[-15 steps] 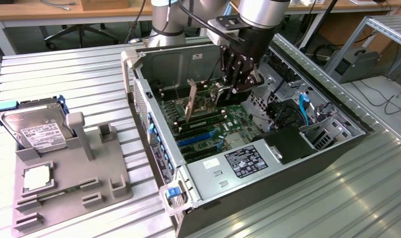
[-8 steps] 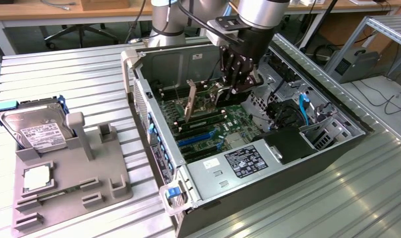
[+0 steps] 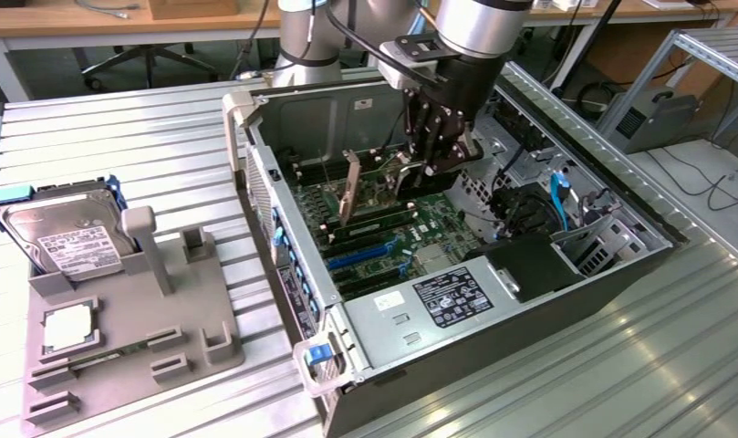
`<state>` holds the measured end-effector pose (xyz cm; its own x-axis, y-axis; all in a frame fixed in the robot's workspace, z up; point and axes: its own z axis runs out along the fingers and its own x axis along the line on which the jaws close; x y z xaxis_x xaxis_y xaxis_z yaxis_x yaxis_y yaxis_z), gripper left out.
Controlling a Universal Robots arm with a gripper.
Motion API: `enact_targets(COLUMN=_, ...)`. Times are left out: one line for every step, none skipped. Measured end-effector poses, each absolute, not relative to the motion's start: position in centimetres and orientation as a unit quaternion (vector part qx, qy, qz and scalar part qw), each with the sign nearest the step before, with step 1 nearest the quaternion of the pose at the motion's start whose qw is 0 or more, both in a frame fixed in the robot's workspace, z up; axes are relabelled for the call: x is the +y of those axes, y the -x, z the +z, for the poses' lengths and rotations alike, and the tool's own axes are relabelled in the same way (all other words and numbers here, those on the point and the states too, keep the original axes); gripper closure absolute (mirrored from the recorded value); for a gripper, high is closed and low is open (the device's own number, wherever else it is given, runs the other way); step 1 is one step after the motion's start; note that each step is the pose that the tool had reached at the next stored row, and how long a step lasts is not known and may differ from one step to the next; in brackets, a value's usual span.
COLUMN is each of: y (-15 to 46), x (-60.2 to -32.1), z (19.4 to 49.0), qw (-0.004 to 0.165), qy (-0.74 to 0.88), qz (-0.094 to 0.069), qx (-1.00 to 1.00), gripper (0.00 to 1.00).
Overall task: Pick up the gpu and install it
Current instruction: 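Insert the gpu into the slot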
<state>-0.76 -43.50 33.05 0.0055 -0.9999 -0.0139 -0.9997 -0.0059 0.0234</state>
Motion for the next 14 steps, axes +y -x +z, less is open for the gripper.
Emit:
enact_targets(y=0.77, x=-43.50, z=32.98, qw=0.003, qy=-0.709, qz=-0.013, qx=-0.705, gripper=0.73)
enact_targets(y=0.77, x=-43.49, z=32.94, qw=0.003, qy=-0.709, qz=-0.013, qx=-0.705, gripper=0.73)
enact_targets(y=0.77, x=-43.49, z=32.93, qw=0.003, qy=-0.709, qz=-0.013, qx=-0.705, gripper=0.73)
enact_targets(y=0.77, x=-43.49, z=32.93, qw=0.003, qy=-0.709, qz=-0.013, qx=-0.705, gripper=0.73)
enact_targets(y=0.77, x=-43.50, z=32.93, qw=0.003, qy=-0.709, qz=-0.013, qx=-0.705, gripper=0.73)
enact_targets(y=0.77, x=-43.49, z=32.92, qw=0.003, qy=-0.709, qz=-0.013, qx=-0.705, gripper=0.73)
enact_targets(y=0.77, x=-43.49, z=32.92, qw=0.003, qy=-0.709, qz=-0.013, qx=-0.705, gripper=0.73)
enact_targets(y=0.77, x=-43.49, z=32.92, qw=0.003, qy=-0.709, qz=-0.013, qx=-0.705, gripper=0.73)
enact_targets(y=0.77, x=-43.50, z=32.92, qw=0.003, qy=-0.709, qz=-0.013, qx=-0.705, gripper=0.73)
enact_targets(y=0.77, x=-43.49, z=32.91, qw=0.003, qy=-0.709, qz=-0.013, qx=-0.705, gripper=0.73)
enact_targets(y=0.77, x=-43.49, z=32.92, qw=0.003, qy=-0.709, qz=-0.013, qx=-0.705, gripper=0.73)
enact_targets(y=0.77, x=-43.49, z=32.91, qw=0.003, qy=-0.709, qz=-0.013, qx=-0.705, gripper=0.73)
enact_targets(y=0.77, x=-43.49, z=32.89, qw=0.003, qy=-0.709, qz=-0.013, qx=-0.705, gripper=0.73)
enact_targets(y=0.77, x=-43.49, z=32.86, qw=0.003, qy=-0.709, qz=-0.013, qx=-0.705, gripper=0.73)
